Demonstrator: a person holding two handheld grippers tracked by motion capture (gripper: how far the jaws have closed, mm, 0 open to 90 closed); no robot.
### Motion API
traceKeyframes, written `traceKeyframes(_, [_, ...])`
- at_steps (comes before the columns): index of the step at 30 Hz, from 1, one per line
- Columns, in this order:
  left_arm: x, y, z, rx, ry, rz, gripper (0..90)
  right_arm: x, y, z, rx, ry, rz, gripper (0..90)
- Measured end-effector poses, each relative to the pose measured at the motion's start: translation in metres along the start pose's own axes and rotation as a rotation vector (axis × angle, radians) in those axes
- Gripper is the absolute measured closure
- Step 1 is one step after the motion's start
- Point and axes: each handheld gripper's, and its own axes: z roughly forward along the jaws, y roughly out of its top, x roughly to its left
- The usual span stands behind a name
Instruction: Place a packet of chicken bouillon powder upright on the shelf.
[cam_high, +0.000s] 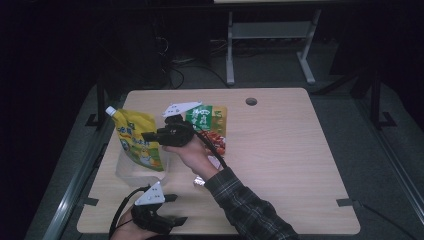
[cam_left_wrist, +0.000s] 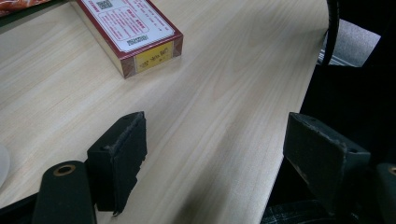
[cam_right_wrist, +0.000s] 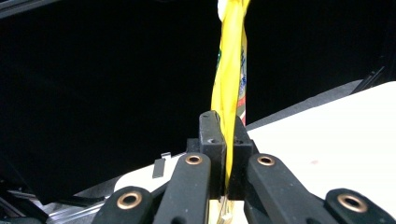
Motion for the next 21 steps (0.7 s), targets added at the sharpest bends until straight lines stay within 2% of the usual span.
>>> traceKeyframes(13, [0.0,0.0,0.001,0.006,-0.006,0.0,21.3,0.002,-0.006,0.01,0.034,0.01,0.0,89.2])
traceKeyframes(21, [-0.002,0.001,0.003,0.022,-0.01,0.008,20.8,0.001,-0.017,0.016,0.059,0.014,0.009,89.2])
